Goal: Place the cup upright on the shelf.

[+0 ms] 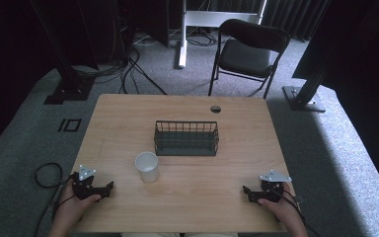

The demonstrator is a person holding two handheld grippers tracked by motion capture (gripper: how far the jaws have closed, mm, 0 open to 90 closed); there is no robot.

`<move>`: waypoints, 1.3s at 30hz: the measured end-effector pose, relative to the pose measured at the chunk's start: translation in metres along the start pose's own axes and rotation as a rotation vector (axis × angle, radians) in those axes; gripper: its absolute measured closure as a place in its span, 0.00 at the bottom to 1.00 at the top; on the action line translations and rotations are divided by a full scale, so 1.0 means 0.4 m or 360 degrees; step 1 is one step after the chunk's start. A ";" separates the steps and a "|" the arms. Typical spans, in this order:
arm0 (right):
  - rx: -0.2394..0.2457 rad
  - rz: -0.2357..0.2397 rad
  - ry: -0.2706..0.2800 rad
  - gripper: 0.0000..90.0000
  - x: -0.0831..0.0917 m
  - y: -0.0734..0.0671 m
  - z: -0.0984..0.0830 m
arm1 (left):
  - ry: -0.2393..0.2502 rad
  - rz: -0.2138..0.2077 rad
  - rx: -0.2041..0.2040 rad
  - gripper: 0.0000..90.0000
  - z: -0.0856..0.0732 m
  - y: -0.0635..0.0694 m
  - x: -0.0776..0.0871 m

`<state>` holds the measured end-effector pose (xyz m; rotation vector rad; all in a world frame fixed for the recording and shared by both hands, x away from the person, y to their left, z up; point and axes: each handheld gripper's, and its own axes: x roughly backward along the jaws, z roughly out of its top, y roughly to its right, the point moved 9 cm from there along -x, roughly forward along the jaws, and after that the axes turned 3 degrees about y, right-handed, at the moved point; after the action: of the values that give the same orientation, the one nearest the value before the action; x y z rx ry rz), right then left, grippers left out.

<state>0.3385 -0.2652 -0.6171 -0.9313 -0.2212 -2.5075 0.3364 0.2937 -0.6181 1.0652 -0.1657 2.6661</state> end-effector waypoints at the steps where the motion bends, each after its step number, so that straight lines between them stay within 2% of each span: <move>1: 0.0001 0.0000 0.0001 0.12 0.000 0.000 0.000 | 0.0000 0.0000 0.0000 0.01 0.000 0.000 0.000; 24: 0.0000 -0.0003 0.0003 0.12 0.000 -0.001 0.000 | 0.0000 -0.0001 0.0000 0.01 0.000 0.000 0.000; 36: -0.0039 -0.0050 -0.0017 0.14 -0.008 -0.007 0.010 | 0.0000 -0.0001 0.0000 0.01 0.000 0.000 0.000; 39: -0.0034 -0.0016 0.0001 0.14 -0.013 -0.021 0.021 | 0.0001 -0.0001 0.0000 0.01 0.000 0.000 0.000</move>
<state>0.3429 -0.2535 -0.6142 -0.9399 -0.1998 -2.5242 0.3364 0.2937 -0.6181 1.0646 -0.1656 2.6658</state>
